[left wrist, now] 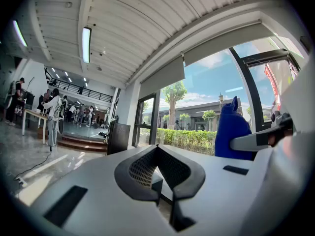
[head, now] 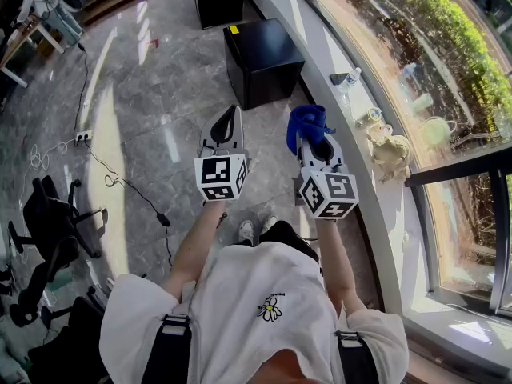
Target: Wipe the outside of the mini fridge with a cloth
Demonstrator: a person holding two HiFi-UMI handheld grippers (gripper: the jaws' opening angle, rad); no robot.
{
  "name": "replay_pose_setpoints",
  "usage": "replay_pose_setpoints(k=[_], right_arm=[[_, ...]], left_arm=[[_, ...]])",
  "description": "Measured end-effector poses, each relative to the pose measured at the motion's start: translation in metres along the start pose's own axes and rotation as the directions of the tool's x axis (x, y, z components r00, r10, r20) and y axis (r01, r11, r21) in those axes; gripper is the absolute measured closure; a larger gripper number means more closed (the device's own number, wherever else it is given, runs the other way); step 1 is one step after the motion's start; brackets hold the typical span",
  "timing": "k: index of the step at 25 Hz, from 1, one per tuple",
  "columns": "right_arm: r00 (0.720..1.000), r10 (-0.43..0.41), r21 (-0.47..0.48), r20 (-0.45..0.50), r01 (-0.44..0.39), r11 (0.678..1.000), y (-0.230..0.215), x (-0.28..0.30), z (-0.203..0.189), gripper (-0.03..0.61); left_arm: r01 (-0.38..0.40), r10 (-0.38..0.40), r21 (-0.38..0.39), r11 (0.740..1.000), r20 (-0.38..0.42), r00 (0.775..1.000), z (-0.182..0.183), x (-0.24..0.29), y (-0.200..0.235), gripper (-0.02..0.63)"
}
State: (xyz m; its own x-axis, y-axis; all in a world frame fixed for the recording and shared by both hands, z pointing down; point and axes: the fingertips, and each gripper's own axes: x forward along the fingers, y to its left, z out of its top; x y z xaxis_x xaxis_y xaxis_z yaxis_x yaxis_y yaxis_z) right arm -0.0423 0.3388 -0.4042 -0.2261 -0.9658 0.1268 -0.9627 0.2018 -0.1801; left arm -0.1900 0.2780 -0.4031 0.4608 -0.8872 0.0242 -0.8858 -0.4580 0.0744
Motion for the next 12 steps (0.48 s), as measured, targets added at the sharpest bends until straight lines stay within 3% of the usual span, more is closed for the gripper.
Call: replay_pose_setpoints(k=[5, 12], right_arm=[[1.000, -0.009, 0.030, -0.008, 0.010, 1.000, -0.032, 0.029, -0.007, 0.493], [0.999, 0.034, 0.043, -0.006, -0.034, 0.999, -0.095, 0.108, 0.004, 0.494]], left_arm=[[0.004, -0.004, -0.007, 1.000, -0.019, 1.000, -0.014, 0.032, -0.002, 0.609], [-0.028, 0.028, 0.002, 1.000, 0.014, 1.000, -0.013, 0.123, 0.001, 0.609]])
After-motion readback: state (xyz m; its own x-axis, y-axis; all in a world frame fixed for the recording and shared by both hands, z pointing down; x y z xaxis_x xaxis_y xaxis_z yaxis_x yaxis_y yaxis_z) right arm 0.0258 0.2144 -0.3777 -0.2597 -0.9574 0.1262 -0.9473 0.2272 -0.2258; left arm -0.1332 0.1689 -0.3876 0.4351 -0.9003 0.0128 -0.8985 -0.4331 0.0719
